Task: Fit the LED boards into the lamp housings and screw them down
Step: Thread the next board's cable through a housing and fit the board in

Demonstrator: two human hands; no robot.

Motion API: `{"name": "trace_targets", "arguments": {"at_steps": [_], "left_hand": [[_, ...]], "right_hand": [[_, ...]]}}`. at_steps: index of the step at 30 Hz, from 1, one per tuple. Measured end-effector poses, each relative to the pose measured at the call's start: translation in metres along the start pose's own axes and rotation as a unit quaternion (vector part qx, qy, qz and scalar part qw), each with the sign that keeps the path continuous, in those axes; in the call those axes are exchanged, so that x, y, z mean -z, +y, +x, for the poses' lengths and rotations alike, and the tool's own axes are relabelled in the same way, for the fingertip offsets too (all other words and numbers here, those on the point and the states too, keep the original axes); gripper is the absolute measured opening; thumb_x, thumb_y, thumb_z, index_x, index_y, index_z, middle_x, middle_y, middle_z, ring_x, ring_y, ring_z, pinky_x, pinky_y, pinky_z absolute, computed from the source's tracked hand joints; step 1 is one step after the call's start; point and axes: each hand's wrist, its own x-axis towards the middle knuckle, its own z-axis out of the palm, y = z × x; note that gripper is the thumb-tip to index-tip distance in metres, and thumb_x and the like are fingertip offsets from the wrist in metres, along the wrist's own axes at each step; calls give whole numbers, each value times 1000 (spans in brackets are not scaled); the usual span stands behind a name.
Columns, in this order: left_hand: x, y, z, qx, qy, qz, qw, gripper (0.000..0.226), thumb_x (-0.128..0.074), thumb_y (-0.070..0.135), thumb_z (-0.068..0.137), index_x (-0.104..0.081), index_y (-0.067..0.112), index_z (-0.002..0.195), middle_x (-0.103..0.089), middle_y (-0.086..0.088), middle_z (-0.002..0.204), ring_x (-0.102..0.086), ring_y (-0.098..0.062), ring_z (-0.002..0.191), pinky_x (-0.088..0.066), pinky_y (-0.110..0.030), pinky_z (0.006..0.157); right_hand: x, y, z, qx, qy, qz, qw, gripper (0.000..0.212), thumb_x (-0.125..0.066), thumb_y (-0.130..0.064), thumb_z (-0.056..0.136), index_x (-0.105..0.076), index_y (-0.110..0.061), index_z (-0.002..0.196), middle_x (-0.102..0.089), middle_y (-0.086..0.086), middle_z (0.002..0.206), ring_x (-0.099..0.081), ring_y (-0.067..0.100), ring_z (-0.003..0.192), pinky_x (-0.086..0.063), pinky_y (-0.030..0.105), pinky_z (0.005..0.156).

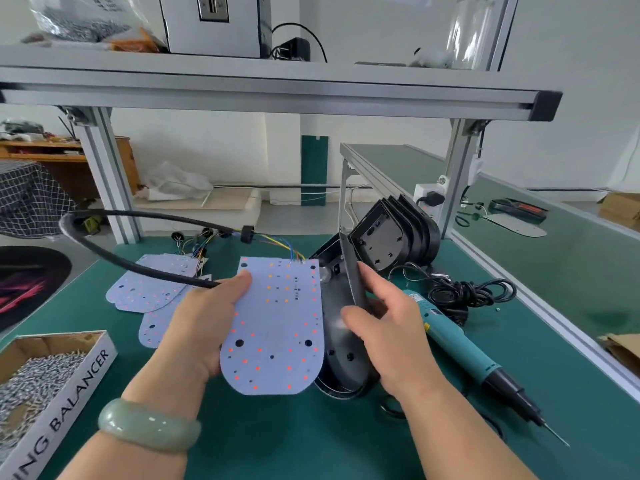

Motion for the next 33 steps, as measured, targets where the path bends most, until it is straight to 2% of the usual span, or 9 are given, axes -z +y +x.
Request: {"name": "trace_targets", "arguments": {"at_steps": [3, 8, 11, 13, 18, 21, 25, 29, 33], "left_hand": [[-7, -1, 1, 21, -5, -33, 999, 24, -62, 24, 90, -66, 4, 78, -72, -7, 65, -68, -22, 50, -55, -33, 44], [-24, -15, -1, 24, -80, 13, 996, 35, -55, 28, 96, -64, 0, 77, -72, -13, 79, -66, -26, 65, -51, -37, 70], [-29, -20, 3, -44, -31, 134, 989, 43, -55, 34, 94, -60, -6, 80, -64, -16, 74, -55, -24, 63, -45, -35, 65], [-29, -23, 6, -80, 15, 206, 975, 37, -58, 37, 92, -63, 5, 76, -64, -13, 70, -55, -25, 59, -46, -33, 60], [-24, -30, 3, 54, -72, 56, 994, 24, -55, 31, 95, -66, 12, 85, -72, -12, 81, -65, -26, 66, -55, -37, 64], [-18, -34, 5, 74, -65, 65, 993, 24, -56, 33, 95, -69, 13, 91, -75, -9, 85, -69, -27, 73, -57, -41, 72], [-19, -35, 0, 88, -96, 67, 989, 26, -56, 34, 95, -70, 11, 97, -75, -11, 91, -71, -31, 82, -58, -41, 71], [-19, -37, -3, 106, -186, 74, 974, 20, -56, 21, 95, -69, 6, 98, -75, -12, 93, -73, -26, 79, -57, -31, 56], [-10, -34, 2, 88, -204, 45, 974, 13, -65, 14, 85, -71, 4, 91, -74, -16, 91, -73, -27, 72, -57, -33, 54]], "right_hand": [[-2, -1, -1, 0, -43, 17, 999, 64, -60, -12, 63, -63, -27, 125, -69, 4, 110, -66, 17, 93, -54, 35, 84], [-2, -1, 0, -13, -80, 119, 990, 46, -51, -3, 67, -71, -18, 106, -67, 9, 92, -56, 21, 78, -47, 36, 73], [-6, 5, -1, -60, -62, 184, 979, 37, -50, 0, 68, -70, -7, 98, -60, 14, 85, -51, 24, 75, -44, 31, 64], [-9, 9, -2, -97, -42, 221, 970, 37, -51, -1, 66, -70, -5, 97, -60, 15, 84, -51, 24, 72, -44, 28, 60], [-10, 12, -3, -155, -46, 255, 953, 25, -49, -12, 91, -73, -8, 98, -69, 16, 94, -64, 27, 75, -53, 31, 63], [-1, 18, 6, -206, -14, 246, 947, 49, -41, -37, 101, -78, -17, 77, -75, 5, 87, -68, 20, 73, -55, 34, 72], [5, 21, 12, -203, -59, 194, 958, 36, -41, -2, 97, -75, -13, 94, -74, 15, 95, -70, 25, 77, -58, 33, 68], [5, 22, 15, -235, -49, 187, 953, 29, -44, -1, 94, -67, -6, 110, -72, 20, 100, -68, 30, 81, -58, 38, 70], [7, 24, 13, -187, -142, 76, 969, 31, -46, 7, 94, -63, -9, 115, -72, 14, 106, -69, 27, 92, -54, 43, 87]]}}
